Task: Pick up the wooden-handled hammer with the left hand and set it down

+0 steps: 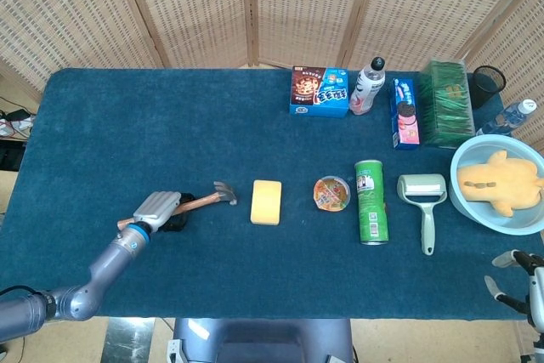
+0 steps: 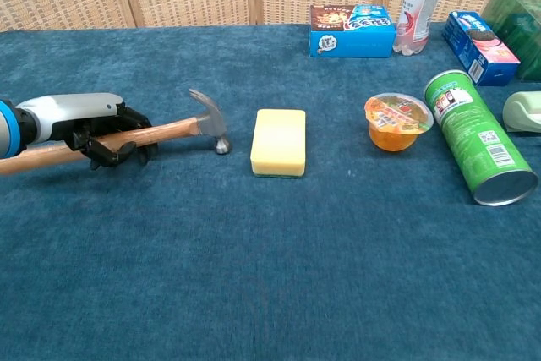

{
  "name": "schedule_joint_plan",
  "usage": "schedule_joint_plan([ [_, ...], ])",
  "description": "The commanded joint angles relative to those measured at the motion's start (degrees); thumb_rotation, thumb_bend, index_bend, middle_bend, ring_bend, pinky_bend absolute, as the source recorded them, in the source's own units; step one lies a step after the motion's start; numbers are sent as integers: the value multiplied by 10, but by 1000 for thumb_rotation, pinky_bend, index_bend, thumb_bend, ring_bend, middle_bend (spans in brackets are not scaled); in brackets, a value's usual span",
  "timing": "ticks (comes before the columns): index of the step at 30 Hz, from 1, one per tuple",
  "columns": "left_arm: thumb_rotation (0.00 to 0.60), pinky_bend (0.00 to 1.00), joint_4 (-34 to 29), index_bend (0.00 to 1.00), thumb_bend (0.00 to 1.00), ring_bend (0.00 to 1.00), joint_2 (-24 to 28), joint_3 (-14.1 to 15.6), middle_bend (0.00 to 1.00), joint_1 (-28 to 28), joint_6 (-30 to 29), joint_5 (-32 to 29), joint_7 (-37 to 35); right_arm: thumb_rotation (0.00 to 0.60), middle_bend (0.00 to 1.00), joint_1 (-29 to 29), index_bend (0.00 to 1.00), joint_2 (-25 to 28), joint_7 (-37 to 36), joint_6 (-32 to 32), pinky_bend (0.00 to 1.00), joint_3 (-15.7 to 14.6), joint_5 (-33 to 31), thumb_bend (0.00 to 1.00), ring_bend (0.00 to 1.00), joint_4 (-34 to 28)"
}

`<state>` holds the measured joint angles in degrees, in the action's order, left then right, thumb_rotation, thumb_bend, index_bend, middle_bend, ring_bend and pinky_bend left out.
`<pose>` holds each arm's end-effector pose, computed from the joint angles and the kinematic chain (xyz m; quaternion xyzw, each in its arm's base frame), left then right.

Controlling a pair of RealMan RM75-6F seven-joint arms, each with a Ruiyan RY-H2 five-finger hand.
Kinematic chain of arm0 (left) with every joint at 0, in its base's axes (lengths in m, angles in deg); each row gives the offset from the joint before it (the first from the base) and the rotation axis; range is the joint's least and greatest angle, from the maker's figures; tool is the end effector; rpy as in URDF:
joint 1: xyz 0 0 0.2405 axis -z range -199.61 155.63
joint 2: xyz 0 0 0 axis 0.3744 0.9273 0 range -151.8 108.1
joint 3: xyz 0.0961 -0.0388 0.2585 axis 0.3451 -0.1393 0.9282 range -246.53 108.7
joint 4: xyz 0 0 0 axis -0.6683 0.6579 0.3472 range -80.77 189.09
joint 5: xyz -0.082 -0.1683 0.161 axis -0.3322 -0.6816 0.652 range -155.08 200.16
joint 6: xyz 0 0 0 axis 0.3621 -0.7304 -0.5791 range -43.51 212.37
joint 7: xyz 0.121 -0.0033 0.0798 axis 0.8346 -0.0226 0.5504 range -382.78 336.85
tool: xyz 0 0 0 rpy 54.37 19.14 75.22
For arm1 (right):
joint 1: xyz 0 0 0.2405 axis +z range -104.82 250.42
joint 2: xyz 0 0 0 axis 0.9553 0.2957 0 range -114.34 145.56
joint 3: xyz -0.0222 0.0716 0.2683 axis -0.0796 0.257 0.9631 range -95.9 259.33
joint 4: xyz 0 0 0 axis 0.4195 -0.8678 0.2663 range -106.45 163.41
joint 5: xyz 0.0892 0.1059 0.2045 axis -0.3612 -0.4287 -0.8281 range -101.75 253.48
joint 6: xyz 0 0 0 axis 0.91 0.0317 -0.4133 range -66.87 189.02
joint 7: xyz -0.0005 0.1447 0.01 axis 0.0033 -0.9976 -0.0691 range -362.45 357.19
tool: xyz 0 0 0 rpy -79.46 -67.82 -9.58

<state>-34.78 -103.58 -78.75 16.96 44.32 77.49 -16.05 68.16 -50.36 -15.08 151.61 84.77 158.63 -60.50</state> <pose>-0.2129 0.3473 -0.0457 -0.6949 -0.5607 -0.2994 0.3363 -0.3832 -0.1262 0.1465 0.4815 -0.4616 0.4171 0.6173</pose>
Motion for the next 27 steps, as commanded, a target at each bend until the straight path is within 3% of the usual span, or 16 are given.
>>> schedule_joint_plan([
  [1, 600, 678, -3, 479, 768, 566, -2, -24, 582, -26, -29, 78, -96, 600, 514, -1, 504, -1, -2, 2, 381, 0, 2, 288, 443, 1],
  [6, 600, 697, 16, 482, 743, 580, -8, -29, 603, -40, -67, 151, -170, 600, 514, -3, 504, -5, -7, 4, 381, 1, 4, 287, 443, 5],
  [14, 600, 723, 8, 488, 700, 604, 14, -26, 612, -42, -89, 203, -226, 600, 514, -9, 504, -9, -20, 9, 381, 2, 4, 287, 443, 13],
  [21, 600, 733, -40, 522, 698, 635, 104, -19, 654, 0, -3, 209, -211, 600, 514, -11, 505, -14, -28, 7, 381, 3, 4, 287, 443, 20],
  [27, 600, 735, -67, 523, 699, 644, 143, -29, 661, 49, 83, 185, -228, 600, 514, -13, 505, -21, -37, 8, 381, 2, 4, 288, 443, 28],
])
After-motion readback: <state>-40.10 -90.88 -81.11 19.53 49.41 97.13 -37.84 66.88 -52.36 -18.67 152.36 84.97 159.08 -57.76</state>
